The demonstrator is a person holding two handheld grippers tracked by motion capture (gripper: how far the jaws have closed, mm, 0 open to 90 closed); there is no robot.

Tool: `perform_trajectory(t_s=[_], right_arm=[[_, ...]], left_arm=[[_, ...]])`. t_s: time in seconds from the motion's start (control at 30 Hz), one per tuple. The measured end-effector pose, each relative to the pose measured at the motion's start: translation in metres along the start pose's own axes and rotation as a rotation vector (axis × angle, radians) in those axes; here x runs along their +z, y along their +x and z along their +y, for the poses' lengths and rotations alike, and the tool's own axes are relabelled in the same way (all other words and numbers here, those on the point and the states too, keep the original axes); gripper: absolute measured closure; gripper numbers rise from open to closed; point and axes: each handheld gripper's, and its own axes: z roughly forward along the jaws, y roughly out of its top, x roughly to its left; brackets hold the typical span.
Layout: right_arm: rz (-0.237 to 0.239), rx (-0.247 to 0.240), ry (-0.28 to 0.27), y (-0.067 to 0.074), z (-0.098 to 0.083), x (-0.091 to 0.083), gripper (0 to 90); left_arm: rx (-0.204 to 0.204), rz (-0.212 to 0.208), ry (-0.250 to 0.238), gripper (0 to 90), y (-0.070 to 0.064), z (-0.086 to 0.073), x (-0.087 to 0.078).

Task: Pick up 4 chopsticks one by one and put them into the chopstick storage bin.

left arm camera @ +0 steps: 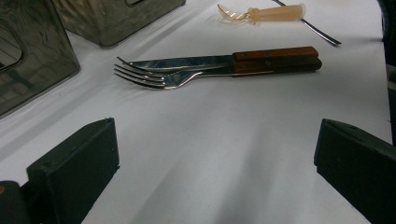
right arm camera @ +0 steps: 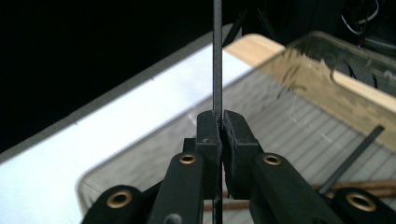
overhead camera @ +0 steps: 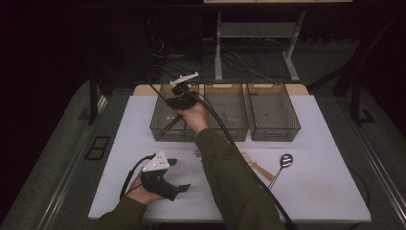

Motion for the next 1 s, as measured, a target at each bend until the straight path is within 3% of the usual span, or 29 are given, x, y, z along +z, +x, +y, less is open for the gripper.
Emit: perform_trajectory(t_s=[0.1, 0.3, 0.57, 0.73, 1.0], right_arm=[[-0.01, 0.016, 0.05, -0.004, -0.01, 0.005, 62.5], [-0.019, -0.003, 0.041, -0.007, -0.014, -0.007, 51.6], [-0.012, -0.013, 0.024, -0.013, -0.023, -0.04, 43.5], [0.006, 0.017, -0.02, -0.021, -0.031, -0.066, 40.1], [-0.003, -0.002, -0.026, -0.026, -0.053, -0.1, 35.3]], left_arm=[[0.007, -0.001, 0.003, 0.0, 0.0, 0.0, 0.0], [0.006, -0.002, 0.001, 0.0, 0.0, 0.0, -0.001], [0.008, 0.0, 0.006, 0.0, 0.0, 0.0, 0.0], [0.01, 0.005, 0.0, 0.0, 0.0, 0.0, -0.001], [0.004, 0.011, 0.004, 0.0, -0.001, -0.001, -0.001]])
